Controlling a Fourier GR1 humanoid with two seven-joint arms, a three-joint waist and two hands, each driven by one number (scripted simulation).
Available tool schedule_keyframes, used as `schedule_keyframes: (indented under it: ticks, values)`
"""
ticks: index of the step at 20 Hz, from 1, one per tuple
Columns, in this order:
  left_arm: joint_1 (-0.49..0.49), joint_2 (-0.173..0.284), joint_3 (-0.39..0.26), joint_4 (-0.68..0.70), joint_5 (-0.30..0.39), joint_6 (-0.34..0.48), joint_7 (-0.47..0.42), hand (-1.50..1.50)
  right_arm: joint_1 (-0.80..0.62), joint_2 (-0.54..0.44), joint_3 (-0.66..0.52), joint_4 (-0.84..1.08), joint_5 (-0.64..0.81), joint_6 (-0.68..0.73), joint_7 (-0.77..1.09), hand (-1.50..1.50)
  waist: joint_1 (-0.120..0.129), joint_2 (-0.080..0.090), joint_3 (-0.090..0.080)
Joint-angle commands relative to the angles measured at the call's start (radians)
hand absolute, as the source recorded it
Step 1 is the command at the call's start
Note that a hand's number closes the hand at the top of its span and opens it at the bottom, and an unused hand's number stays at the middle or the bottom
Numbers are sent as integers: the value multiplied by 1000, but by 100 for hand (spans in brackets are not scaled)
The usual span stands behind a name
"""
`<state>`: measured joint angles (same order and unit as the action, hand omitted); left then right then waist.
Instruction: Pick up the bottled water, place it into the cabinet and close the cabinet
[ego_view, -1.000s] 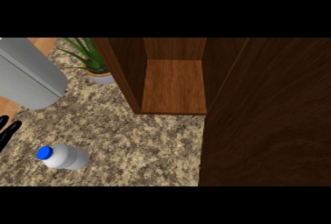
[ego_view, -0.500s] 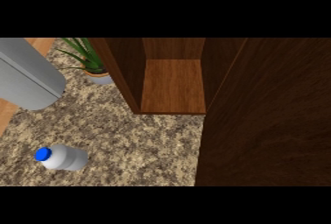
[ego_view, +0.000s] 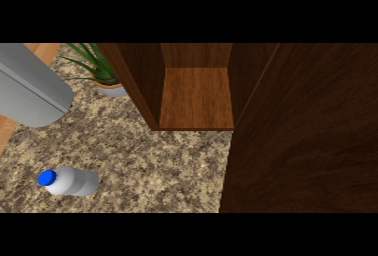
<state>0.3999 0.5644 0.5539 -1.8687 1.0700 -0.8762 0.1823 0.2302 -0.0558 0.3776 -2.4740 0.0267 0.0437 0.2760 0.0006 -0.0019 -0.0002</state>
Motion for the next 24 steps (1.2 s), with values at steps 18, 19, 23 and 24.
schedule_keyframes:
  ticks: [18,19,23,24]
  values:
    - [-282,-240,-28,372,-639,-117,-142,-150,-71,-20,119,-67,124,-102,104,-150,-6,1,-1]
    - [-333,-215,-19,446,-685,-148,-179,-150,-61,-17,134,-23,125,-103,70,-150,-9,2,-1]
    - [-400,-252,-46,548,-843,-107,-274,-150,-77,-17,151,-97,151,-143,163,-150,-13,2,-2]
    - [-369,-270,-55,563,-888,-124,-316,-150,-81,-51,116,-139,106,-120,189,-150,-14,2,-2]
